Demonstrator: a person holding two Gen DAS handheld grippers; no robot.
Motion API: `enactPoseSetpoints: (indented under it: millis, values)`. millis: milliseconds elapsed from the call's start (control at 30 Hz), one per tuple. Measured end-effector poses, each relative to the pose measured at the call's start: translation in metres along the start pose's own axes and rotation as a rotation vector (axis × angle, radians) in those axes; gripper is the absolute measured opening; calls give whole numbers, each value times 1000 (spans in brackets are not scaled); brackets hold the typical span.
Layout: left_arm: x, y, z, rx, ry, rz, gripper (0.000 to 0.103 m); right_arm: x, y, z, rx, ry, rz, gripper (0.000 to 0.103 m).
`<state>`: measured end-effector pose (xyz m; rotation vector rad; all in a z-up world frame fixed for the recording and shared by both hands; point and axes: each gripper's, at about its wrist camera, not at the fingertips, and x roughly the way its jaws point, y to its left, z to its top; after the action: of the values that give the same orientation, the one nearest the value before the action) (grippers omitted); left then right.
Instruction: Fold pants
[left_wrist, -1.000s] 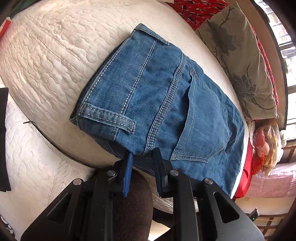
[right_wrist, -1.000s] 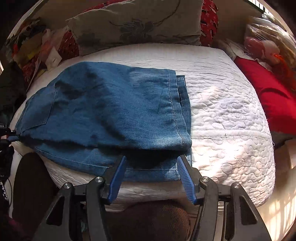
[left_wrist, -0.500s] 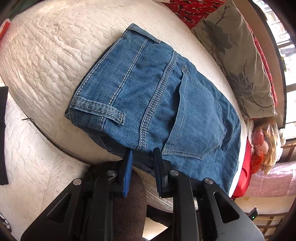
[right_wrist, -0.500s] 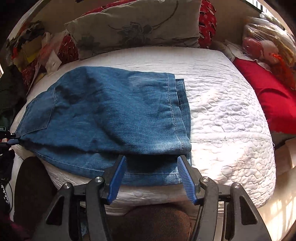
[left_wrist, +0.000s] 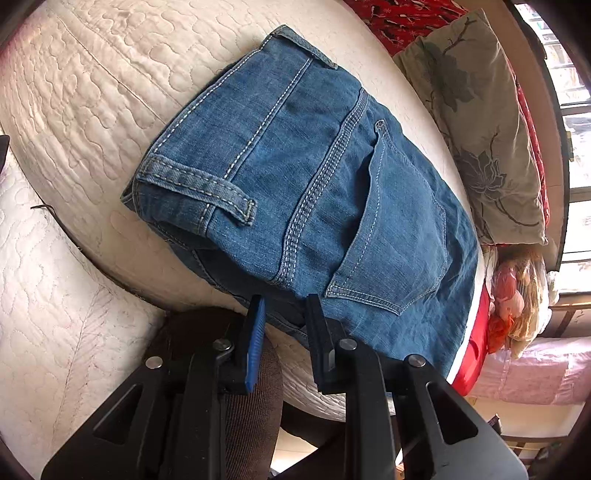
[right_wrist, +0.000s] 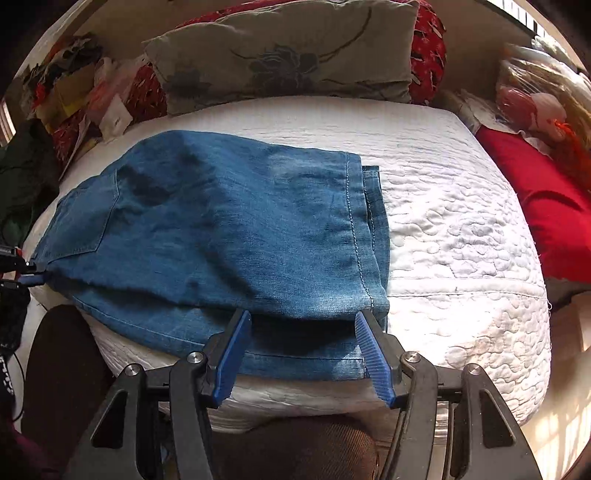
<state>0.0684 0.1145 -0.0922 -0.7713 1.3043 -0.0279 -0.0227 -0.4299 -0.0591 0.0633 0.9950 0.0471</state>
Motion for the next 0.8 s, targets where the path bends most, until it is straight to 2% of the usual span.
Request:
enactPoseSetpoints:
  millis: [67, 167, 233, 400, 500, 567, 633, 800]
  values:
    - [-1, 0, -2, -6, -6, -8, 19, 2, -8, -2, 85, 20, 100, 61]
    - [0, -1, -2, -7, -7, -12, 19, 8, -36, -6, 351, 22, 293, 61]
    - [1, -2, 0, -5, -6, -9, 19, 16, -52, -10, 520, 11, 391, 62]
    - [5, 2, 9, -63, 3, -54, 19, 44, -74, -23, 850, 7, 559, 64]
    - [7, 5, 13, -92, 16, -69, 19, 52, -76, -27, 932, 6, 582, 64]
    - [6, 5, 14, -91, 19, -71, 19, 49, -74, -27, 907, 25, 548, 64]
    - [3, 4, 13, -69, 12, -63, 19, 37, -69, -23, 801, 26, 464, 64]
    - [7, 2, 12, -44, 7, -25, 19, -4, -33, 0, 239, -33, 145, 66]
